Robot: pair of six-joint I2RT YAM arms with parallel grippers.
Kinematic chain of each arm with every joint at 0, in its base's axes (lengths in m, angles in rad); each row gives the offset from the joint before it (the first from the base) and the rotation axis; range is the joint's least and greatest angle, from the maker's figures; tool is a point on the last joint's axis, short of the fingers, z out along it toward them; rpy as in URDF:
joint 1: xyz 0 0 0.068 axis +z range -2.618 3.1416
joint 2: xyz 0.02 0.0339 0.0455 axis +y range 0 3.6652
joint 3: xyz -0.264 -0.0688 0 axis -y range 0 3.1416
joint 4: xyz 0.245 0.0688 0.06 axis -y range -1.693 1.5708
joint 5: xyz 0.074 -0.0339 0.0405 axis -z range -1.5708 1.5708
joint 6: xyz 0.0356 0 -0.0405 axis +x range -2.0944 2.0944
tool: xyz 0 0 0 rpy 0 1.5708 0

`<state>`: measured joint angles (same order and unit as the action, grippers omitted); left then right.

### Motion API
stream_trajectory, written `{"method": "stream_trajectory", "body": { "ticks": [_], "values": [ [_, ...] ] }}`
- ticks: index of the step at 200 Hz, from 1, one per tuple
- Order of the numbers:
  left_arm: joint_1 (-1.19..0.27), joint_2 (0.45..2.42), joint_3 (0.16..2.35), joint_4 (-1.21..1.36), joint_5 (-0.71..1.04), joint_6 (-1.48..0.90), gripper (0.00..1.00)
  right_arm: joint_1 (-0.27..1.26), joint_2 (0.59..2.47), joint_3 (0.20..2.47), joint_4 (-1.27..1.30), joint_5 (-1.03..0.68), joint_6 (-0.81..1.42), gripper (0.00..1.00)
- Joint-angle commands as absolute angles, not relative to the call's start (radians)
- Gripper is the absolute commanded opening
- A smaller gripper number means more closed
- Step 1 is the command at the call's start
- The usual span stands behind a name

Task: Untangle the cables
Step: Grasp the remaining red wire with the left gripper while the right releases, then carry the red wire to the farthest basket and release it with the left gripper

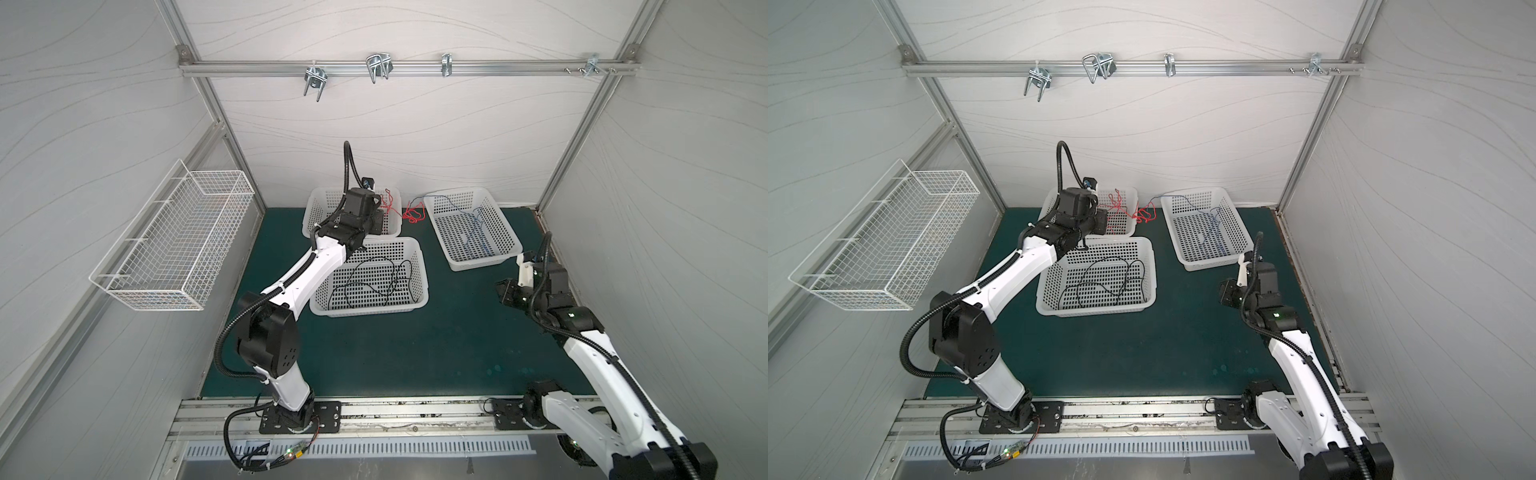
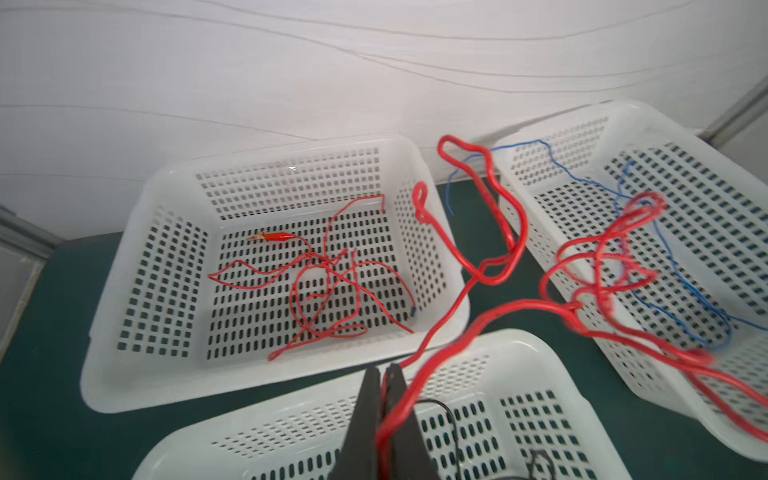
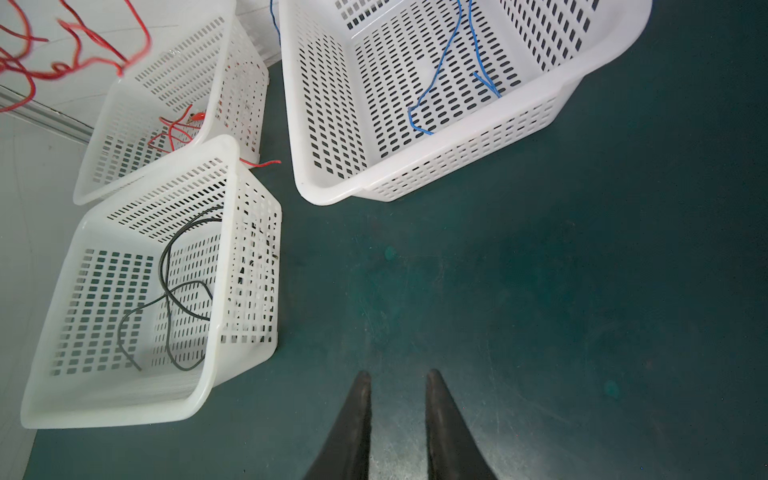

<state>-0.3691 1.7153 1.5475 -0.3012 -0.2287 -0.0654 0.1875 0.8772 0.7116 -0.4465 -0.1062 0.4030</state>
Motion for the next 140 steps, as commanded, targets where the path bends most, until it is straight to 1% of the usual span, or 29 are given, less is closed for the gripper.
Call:
{"method": "stream_trajectory", "body": {
  "ticks": [1,18,30,51,124,132,140],
  "values": [
    [-0.313,1.767,1.643,-0.321,-0.284,-0.095,0.0,0.187,0.883,0.723,-0.468,-0.107,0.406,0.26],
    [-0.266,1.822,1.689,-0.355,-0.288,-0.127,0.0,0.187,0.887,0.726,-0.474,-0.103,0.404,0.27],
    [-0.251,1.866,1.719,-0.383,-0.325,-0.129,0.0,0.187,0.891,0.729,-0.48,-0.098,0.402,0.28],
    [-0.24,1.936,1.76,-0.41,-0.358,-0.12,0.0,0.186,0.9,0.736,-0.49,-0.096,0.397,0.29],
    [-0.226,2.127,1.874,-0.509,-0.37,-0.163,0.0,0.187,0.914,0.739,-0.501,-0.104,0.386,0.31],
    [-0.224,2.136,1.88,-0.514,-0.37,-0.162,0.03,0.186,0.914,0.74,-0.504,-0.103,0.384,0.31],
    [-0.223,2.143,1.884,-0.519,-0.372,-0.161,0.08,0.187,0.913,0.74,-0.505,-0.103,0.383,0.31]
  ]
}}
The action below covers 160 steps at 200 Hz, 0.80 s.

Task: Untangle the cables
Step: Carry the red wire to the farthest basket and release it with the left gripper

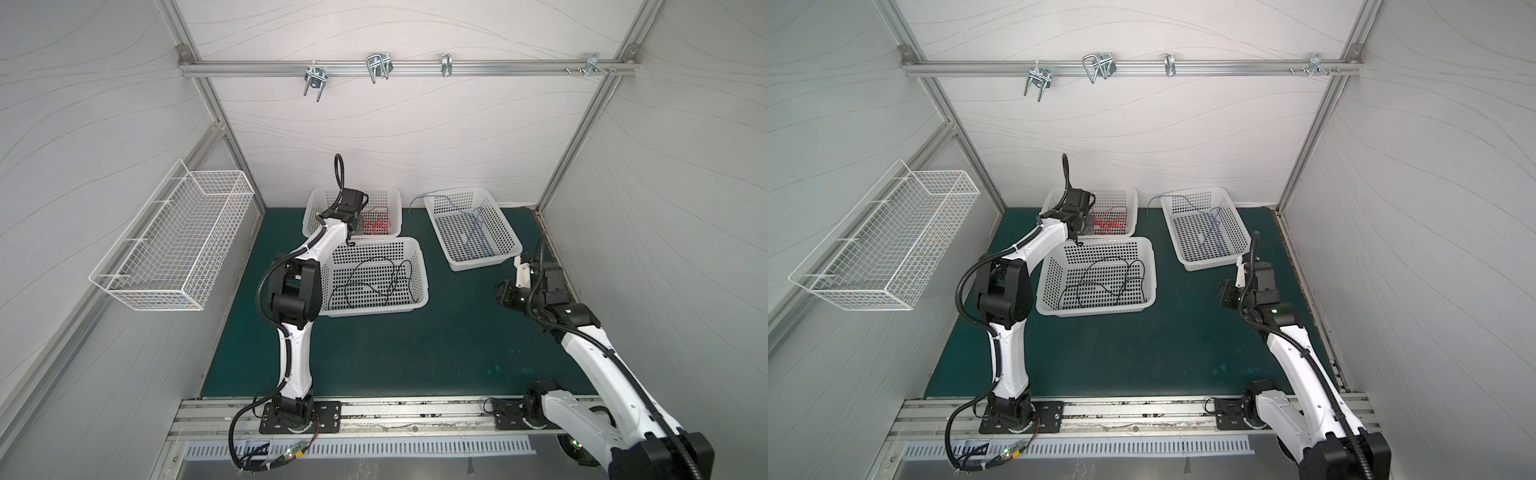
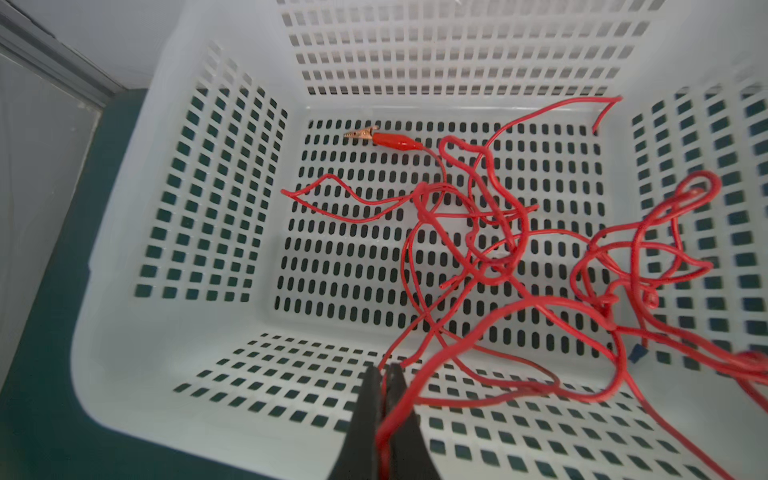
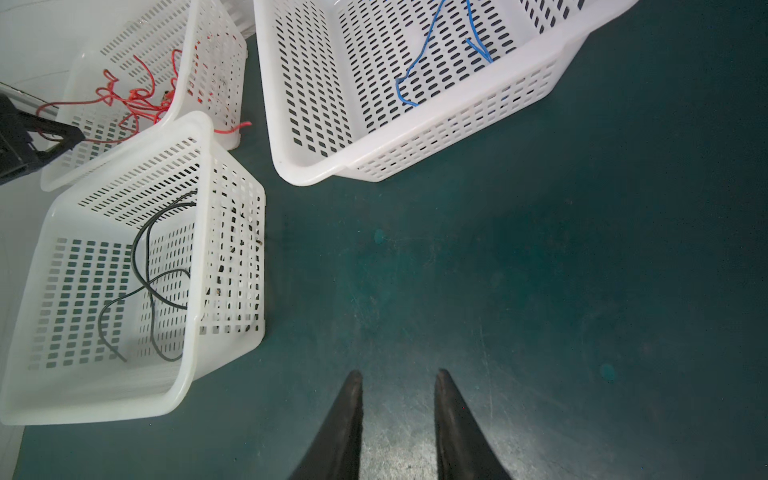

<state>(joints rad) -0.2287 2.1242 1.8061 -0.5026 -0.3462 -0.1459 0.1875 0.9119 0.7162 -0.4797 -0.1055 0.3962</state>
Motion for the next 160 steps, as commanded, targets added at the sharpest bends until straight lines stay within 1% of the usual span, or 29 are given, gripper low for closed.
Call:
{"method": "stream_trajectory", "body": {
  "ticks": [1,11,26,55,79,87,94,107,135,160],
  "values": [
    [-0.223,2.144,1.884,-0.519,-0.372,-0.161,0.09,0.187,0.914,0.74,-0.506,-0.103,0.382,0.31],
    [-0.22,2.147,1.884,-0.518,-0.371,-0.161,0.14,0.187,0.913,0.74,-0.506,-0.103,0.38,0.31],
    [-0.218,2.149,1.886,-0.524,-0.377,-0.16,0.27,0.186,0.913,0.738,-0.508,-0.104,0.377,0.31],
    [-0.218,2.13,1.89,-0.542,-0.389,-0.158,0.42,0.186,0.912,0.735,-0.504,-0.105,0.373,0.32],
    [-0.219,2.097,1.882,-0.549,-0.374,-0.152,0.59,0.187,0.915,0.73,-0.497,-0.109,0.373,0.32],
    [-0.219,2.081,1.873,-0.546,-0.37,-0.151,0.66,0.187,0.916,0.73,-0.495,-0.109,0.372,0.32],
    [-0.222,2.064,1.86,-0.538,-0.366,-0.15,0.75,0.187,0.915,0.727,-0.494,-0.11,0.372,0.33],
    [-0.223,2.025,1.819,-0.522,-0.356,-0.153,0.98,0.187,0.914,0.722,-0.487,-0.112,0.372,0.35],
    [-0.235,1.93,1.718,-0.49,-0.353,-0.157,0.99,0.187,0.913,0.709,-0.467,-0.116,0.375,0.45],
    [-0.28,1.846,1.615,-0.489,-0.434,-0.157,0.99,0.187,0.914,0.699,-0.446,-0.138,0.371,0.53]
  ]
}}
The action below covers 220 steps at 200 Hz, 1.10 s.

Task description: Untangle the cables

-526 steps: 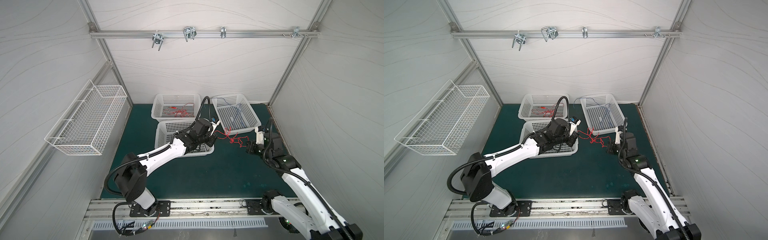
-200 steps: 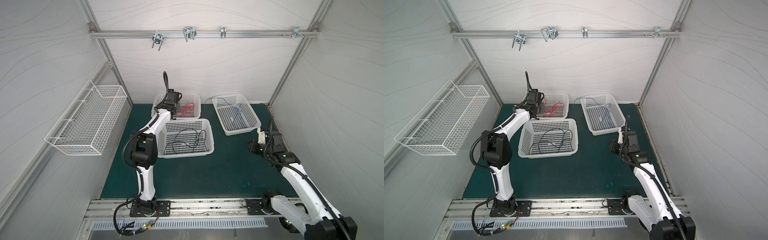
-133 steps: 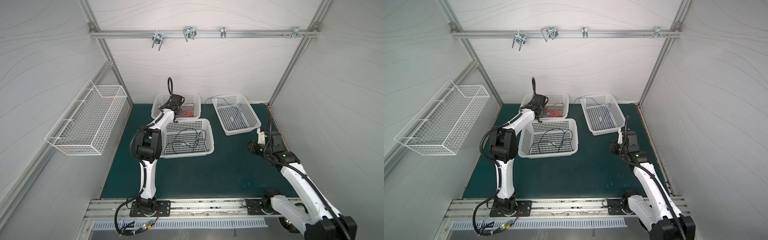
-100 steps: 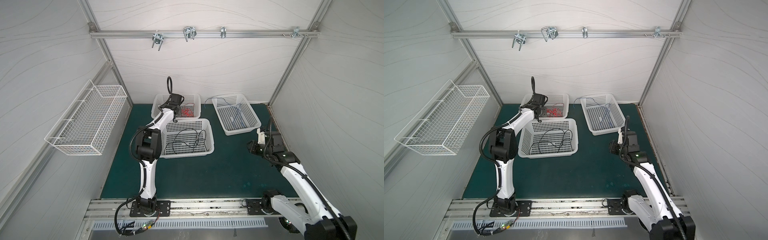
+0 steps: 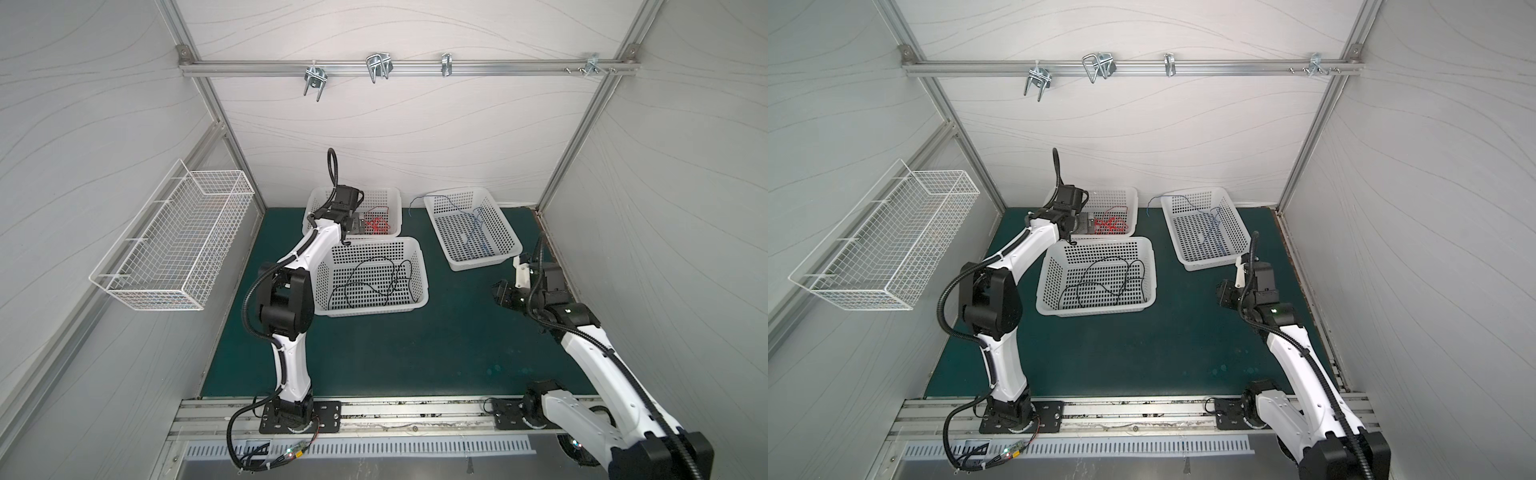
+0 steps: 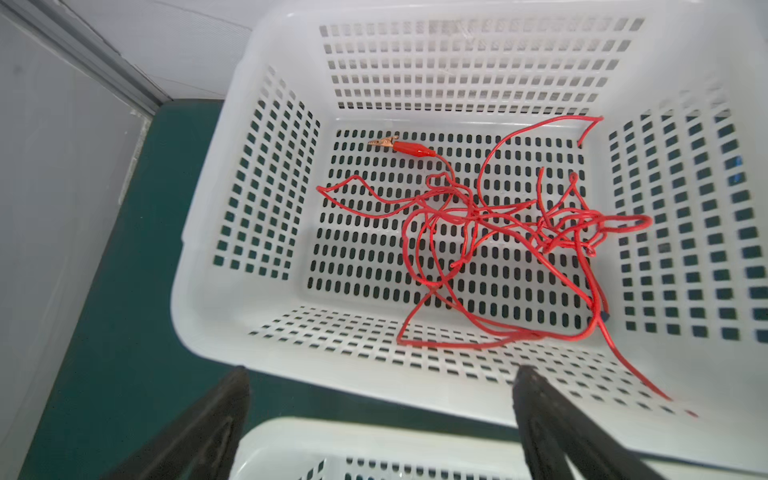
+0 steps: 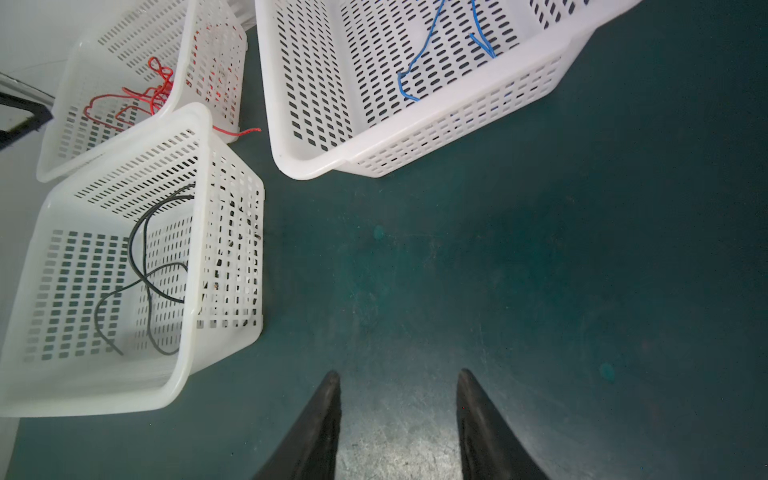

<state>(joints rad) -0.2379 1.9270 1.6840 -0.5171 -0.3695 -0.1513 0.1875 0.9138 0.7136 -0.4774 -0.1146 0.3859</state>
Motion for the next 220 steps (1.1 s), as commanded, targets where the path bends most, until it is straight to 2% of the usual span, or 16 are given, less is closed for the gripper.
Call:
{"method": "stream_trajectory", "body": {
  "ticks": [1,20,26,38,42,45,82,135,155,189,220],
  "values": [
    [-0.281,1.842,1.611,-0.489,-0.437,-0.158,0.99,0.187,0.914,0.699,-0.445,-0.139,0.372,0.53],
    [-0.325,1.765,1.488,-0.466,-0.494,-0.176,0.99,0.187,0.92,0.691,-0.427,-0.153,0.368,0.63],
    [-0.333,1.74,1.446,-0.453,-0.502,-0.186,0.99,0.186,0.922,0.69,-0.423,-0.155,0.367,0.74],
    [-0.343,1.686,1.362,-0.433,-0.508,-0.219,0.99,0.186,0.932,0.689,-0.415,-0.159,0.361,0.87],
    [-0.344,1.667,1.333,-0.426,-0.506,-0.23,0.99,0.187,0.935,0.691,-0.414,-0.158,0.356,0.96],
    [-0.345,1.651,1.311,-0.416,-0.505,-0.237,0.99,0.186,0.939,0.692,-0.414,-0.158,0.355,0.99],
    [-0.359,1.457,1.032,-0.259,-0.511,-0.251,0.99,0.185,0.987,0.703,-0.398,-0.093,0.308,0.99],
    [-0.362,1.18,0.745,-0.052,-0.544,-0.205,0.99,0.18,1.054,0.625,-0.227,0.179,0.221,0.99],
    [-0.362,1.11,0.664,0.016,-0.607,-0.191,1.0,0.176,1.066,0.573,-0.14,0.259,0.197,0.99],
    [-0.356,1.098,0.597,0.015,-0.833,-0.237,0.99,0.162,1.054,0.427,0.114,0.29,0.128,0.99],
    [-0.325,1.166,0.578,0.059,-0.808,-0.241,1.0,0.16,1.076,0.315,0.38,0.255,0.059,0.99]
  ]
}}
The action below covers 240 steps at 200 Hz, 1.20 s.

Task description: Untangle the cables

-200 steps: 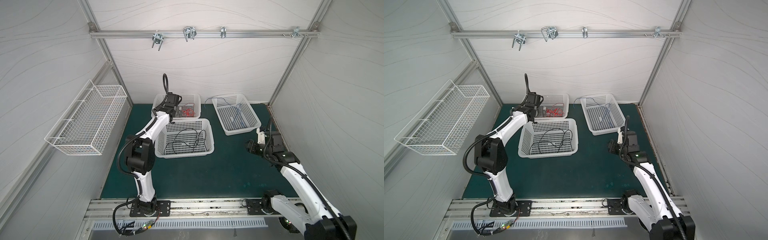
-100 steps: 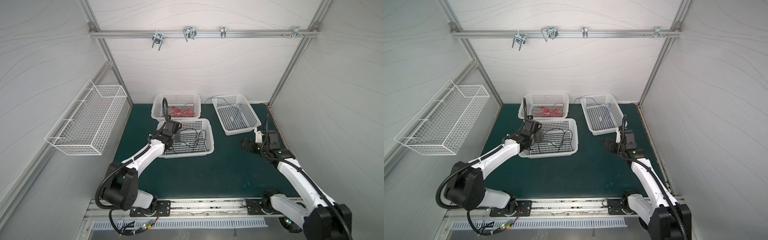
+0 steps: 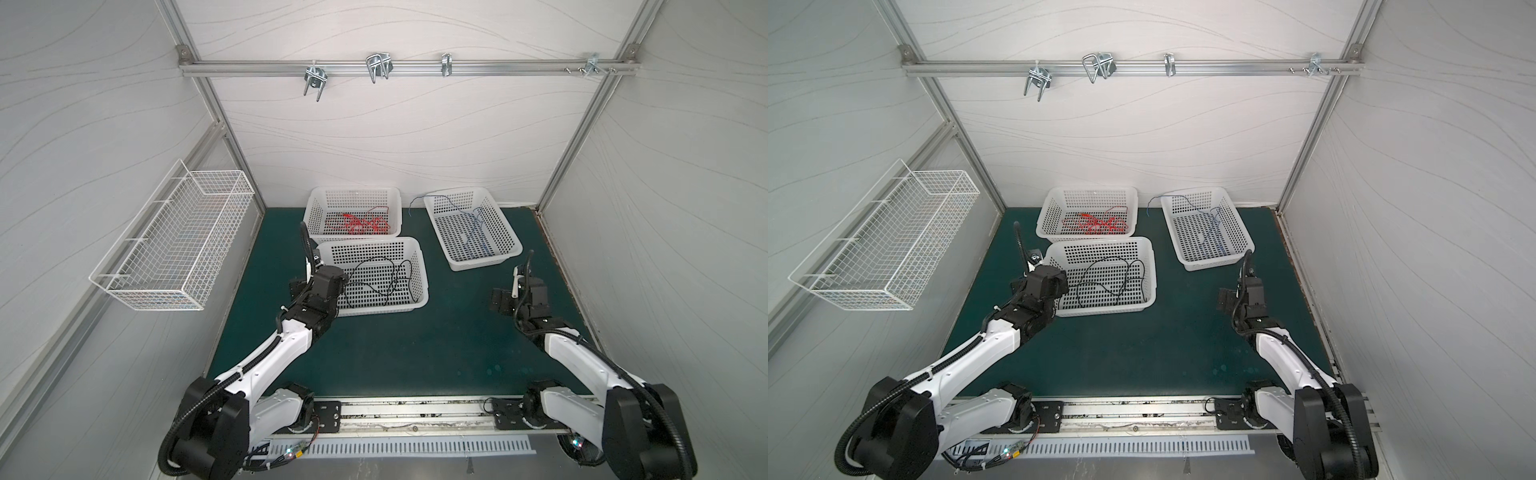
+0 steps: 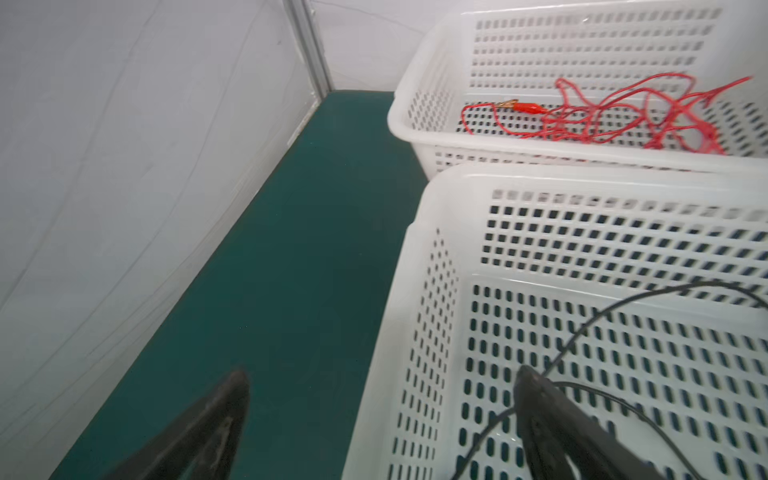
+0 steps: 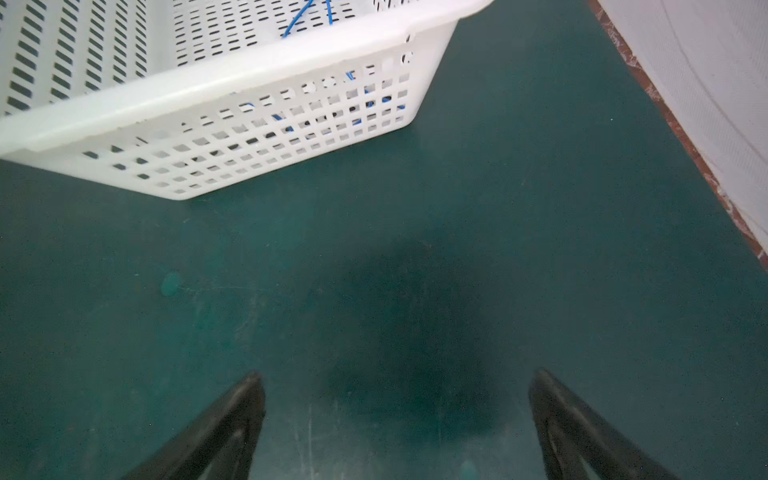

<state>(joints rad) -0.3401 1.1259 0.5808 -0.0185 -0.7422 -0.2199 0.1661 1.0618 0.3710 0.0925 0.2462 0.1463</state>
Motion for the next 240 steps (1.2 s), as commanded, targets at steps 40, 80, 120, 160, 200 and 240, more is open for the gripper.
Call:
{"method": "stream_trajectory", "body": {
  "ticks": [40,80,120,160,200,240],
  "values": [
    [-0.251,1.174,0.502,0.321,-0.689,-0.166,1.0,0.142,1.213,0.326,0.574,0.209,0.017,0.99],
    [-0.188,1.213,0.478,0.484,-0.644,-0.096,1.0,0.141,1.404,0.35,0.82,0.122,-0.039,0.99],
    [-0.15,1.299,0.442,0.68,-0.597,-0.038,1.0,0.15,1.55,0.339,0.963,0.115,-0.061,0.99],
    [-0.096,1.333,0.452,0.652,-0.528,-0.039,0.99,0.098,1.574,0.451,0.781,0.023,-0.021,0.99],
    [-0.055,1.457,0.386,0.825,-0.49,-0.087,1.0,0.074,1.571,0.456,0.77,-0.016,-0.007,0.99],
    [-0.029,1.49,0.379,0.869,-0.389,-0.074,0.99,0.077,1.574,0.459,0.767,-0.015,-0.008,0.99]
  ]
}}
